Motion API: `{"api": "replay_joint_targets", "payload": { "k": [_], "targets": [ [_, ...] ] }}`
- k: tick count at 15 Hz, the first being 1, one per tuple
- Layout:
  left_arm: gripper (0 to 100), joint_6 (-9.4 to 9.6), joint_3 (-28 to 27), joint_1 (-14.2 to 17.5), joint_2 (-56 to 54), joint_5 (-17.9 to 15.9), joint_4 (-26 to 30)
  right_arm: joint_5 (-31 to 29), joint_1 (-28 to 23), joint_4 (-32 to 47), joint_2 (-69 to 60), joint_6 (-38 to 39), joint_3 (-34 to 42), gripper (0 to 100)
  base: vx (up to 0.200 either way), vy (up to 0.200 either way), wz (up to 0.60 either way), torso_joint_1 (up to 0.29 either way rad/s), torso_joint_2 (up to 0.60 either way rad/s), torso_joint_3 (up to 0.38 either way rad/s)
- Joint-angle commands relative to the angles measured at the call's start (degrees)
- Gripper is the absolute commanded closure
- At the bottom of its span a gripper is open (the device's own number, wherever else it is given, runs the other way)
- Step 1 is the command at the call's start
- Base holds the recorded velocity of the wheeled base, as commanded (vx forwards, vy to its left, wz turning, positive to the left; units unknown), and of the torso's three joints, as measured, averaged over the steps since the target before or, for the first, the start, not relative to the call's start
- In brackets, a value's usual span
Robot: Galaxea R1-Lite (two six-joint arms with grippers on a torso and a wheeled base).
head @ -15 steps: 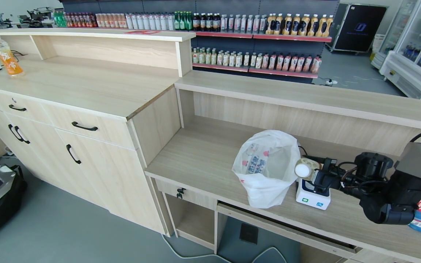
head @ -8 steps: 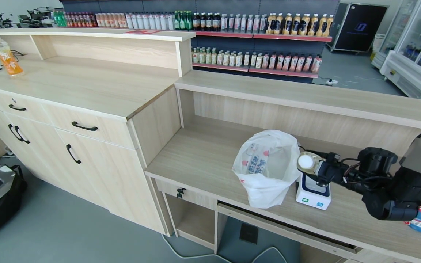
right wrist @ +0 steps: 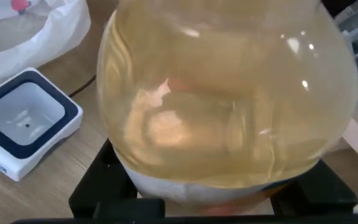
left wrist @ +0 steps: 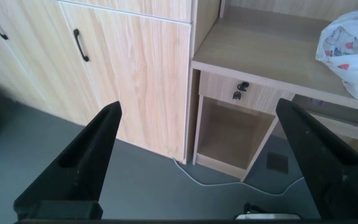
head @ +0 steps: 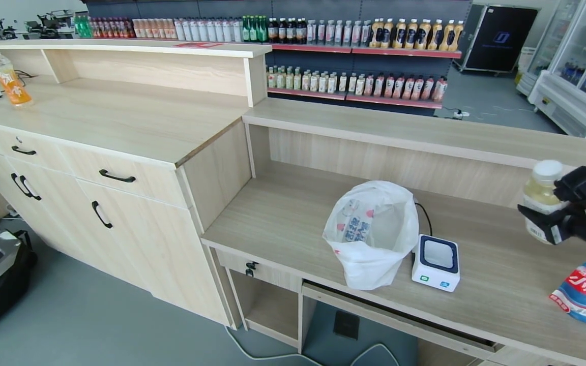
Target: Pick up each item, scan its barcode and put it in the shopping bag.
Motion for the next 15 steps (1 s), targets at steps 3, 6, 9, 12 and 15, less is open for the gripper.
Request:
{"api": "replay_joint_targets", "payload": {
  "k": [3, 6, 9, 12, 15],
  "targets": [
    [0, 0.00, 0.0, 0.0, 0.0, 0.0, 0.0, -0.5, -6.7, 2.0, -11.6, 0.6, 3.8, 100, 0.000, 0.000, 0.00, 0.000, 0.00, 0.000],
    [0, 0.00, 0.0, 0.0, 0.0, 0.0, 0.0, -1.2, -5.8, 1.6, -12.6, 1.8, 3.5, 100, 0.000, 0.000, 0.40, 0.003, 0.00, 0.002],
    [0, 0.00, 0.0, 0.0, 0.0, 0.0, 0.0, -11.4, 2.6, 1.2, -10.8, 5.7, 1.4, 100, 0.000, 0.000, 0.60, 0.001, 0.00, 0.004],
    [0, 0.00, 0.0, 0.0, 0.0, 0.0, 0.0, -14.7, 9.8, 0.0, -4.8, 8.3, -0.7, 100, 0.000, 0.000, 0.40, 0.003, 0.00, 0.002],
    [0, 0.00, 0.0, 0.0, 0.0, 0.0, 0.0, -14.7, 12.3, -2.5, 4.2, 15.9, 2.8, 100, 0.000, 0.000, 0.00, 0.000, 0.00, 0.000]
  ]
}}
